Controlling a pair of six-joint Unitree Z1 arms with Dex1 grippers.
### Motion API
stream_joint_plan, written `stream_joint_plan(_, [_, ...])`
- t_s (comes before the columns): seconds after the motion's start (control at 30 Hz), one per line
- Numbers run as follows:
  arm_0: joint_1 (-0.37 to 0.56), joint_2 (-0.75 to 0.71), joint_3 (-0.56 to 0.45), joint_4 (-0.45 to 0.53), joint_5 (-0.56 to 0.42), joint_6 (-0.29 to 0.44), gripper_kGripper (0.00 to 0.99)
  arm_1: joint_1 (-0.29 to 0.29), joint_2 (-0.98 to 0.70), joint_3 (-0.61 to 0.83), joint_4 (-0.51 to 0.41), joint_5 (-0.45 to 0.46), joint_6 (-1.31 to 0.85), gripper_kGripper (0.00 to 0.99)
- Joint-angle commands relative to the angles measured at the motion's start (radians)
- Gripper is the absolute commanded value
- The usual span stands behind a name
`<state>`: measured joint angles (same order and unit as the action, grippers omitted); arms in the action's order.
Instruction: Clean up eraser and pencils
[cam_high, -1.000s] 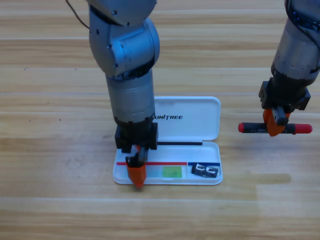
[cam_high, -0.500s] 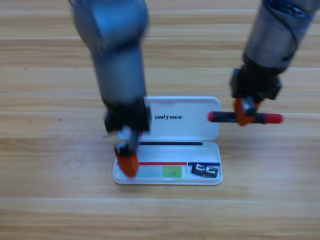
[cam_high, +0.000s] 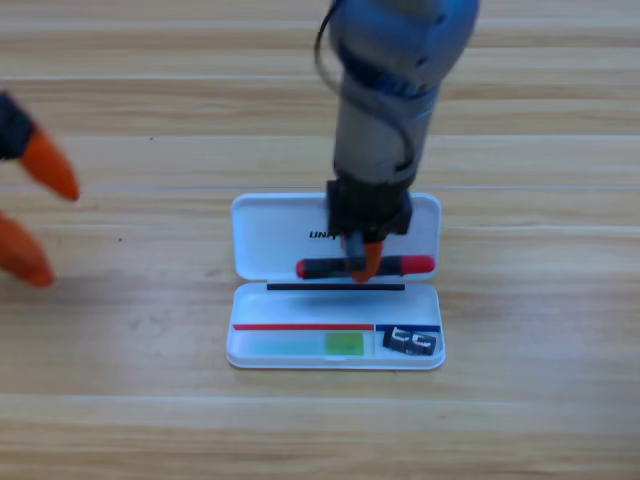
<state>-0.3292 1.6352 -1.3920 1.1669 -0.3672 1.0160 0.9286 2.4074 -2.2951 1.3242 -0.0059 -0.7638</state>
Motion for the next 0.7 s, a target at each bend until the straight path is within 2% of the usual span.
stream_joint_plan(0.03, [0.067, -0.001, 0.079, -0.033, -0.013, 0.013, 0.99, 0.064, 0.116, -0.05, 0.027, -0.031, 0.017, 0.0])
stream_joint_plan(0.37, [0.067, -0.001, 0.116, -0.059, -0.022, 0.013, 0.99, 0.065, 0.13, -0.072, 0.033, -0.039, 0.054, 0.0])
stream_joint_plan(0.4, [0.067, -0.001, 0.117, -0.059, -0.022, 0.013, 0.99, 0.065, 0.13, -0.072, 0.033, -0.039, 0.063, 0.183])
stream_joint_plan(0.47, [0.067, -0.001, 0.117, -0.061, -0.022, 0.013, 0.99, 0.064, 0.124, -0.073, 0.033, -0.04, 0.08, 0.761])
stream_joint_plan(0.5, [0.067, -0.001, 0.117, -0.061, -0.022, 0.012, 0.99, 0.062, 0.121, -0.075, 0.032, -0.04, 0.089, 0.923])
stream_joint_plan(0.6, [0.067, -0.001, 0.119, -0.062, -0.022, 0.012, 0.989, 0.058, 0.102, -0.079, 0.033, -0.04, 0.103, 0.983])
stream_joint_plan(0.7, [0.067, -0.001, 0.122, -0.066, -0.024, 0.012, 0.989, 0.056, 0.061, -0.076, 0.033, -0.04, 0.106, 0.99])
